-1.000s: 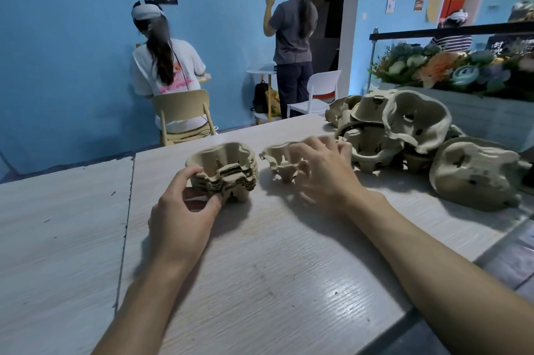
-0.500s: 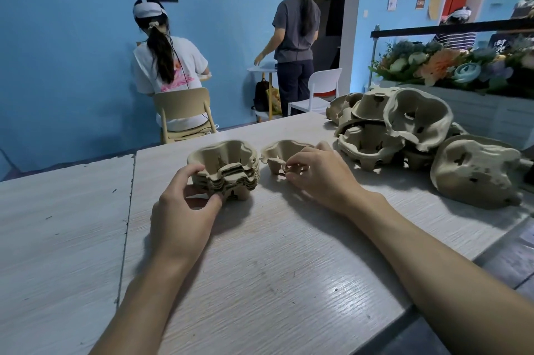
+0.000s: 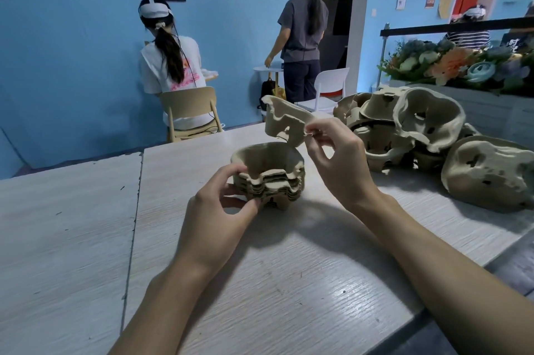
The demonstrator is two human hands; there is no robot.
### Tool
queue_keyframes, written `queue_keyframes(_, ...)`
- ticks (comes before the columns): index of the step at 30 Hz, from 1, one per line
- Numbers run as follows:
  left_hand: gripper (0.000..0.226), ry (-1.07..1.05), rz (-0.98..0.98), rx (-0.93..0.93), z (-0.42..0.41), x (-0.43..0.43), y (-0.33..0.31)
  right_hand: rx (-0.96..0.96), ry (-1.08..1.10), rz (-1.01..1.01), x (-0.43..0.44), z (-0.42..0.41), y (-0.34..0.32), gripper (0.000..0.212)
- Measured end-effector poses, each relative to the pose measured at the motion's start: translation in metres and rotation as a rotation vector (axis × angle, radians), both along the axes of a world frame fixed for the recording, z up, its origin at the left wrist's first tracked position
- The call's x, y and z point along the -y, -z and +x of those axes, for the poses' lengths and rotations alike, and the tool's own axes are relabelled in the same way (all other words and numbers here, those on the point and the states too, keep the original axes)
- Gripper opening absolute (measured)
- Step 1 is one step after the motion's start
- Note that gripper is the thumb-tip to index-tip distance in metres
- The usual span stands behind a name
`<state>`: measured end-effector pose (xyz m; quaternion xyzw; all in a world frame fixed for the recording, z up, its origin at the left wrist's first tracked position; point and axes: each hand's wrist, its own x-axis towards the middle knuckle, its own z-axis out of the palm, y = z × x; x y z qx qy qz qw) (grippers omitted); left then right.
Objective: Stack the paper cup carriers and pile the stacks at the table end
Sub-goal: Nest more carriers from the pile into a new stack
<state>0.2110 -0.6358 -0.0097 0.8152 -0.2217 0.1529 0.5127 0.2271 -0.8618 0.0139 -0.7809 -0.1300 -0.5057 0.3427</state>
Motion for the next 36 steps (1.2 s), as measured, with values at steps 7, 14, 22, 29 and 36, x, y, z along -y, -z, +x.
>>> queue_keyframes(7, 0.062, 0.041, 0.0, -0.041, -0.005, 0.006, -0.001, 0.051, -0.144, -0.096, -0.012, -0.011, -0.005, 0.013)
queue_keyframes(14, 0.093, 0.034, -0.036, -0.096, -0.005, 0.006, 0.001, 0.029, -0.157, -0.169, -0.015, -0.018, -0.005, 0.025)
queue_keyframes(22, 0.055, 0.092, -0.044, -0.044, -0.004, 0.005, 0.001, -0.031, -0.106, -0.189, -0.011, -0.012, 0.001, 0.02)
queue_keyframes(29, 0.047, 0.171, -0.102, -0.049, -0.014, 0.012, -0.005, -0.139, -0.021, -0.111, 0.007, -0.038, -0.004, 0.027)
queue_keyframes(36, 0.047, 0.225, -0.004, 0.038, -0.034, 0.025, -0.007, -0.212, 0.48, -0.247, 0.076, -0.079, -0.014, 0.021)
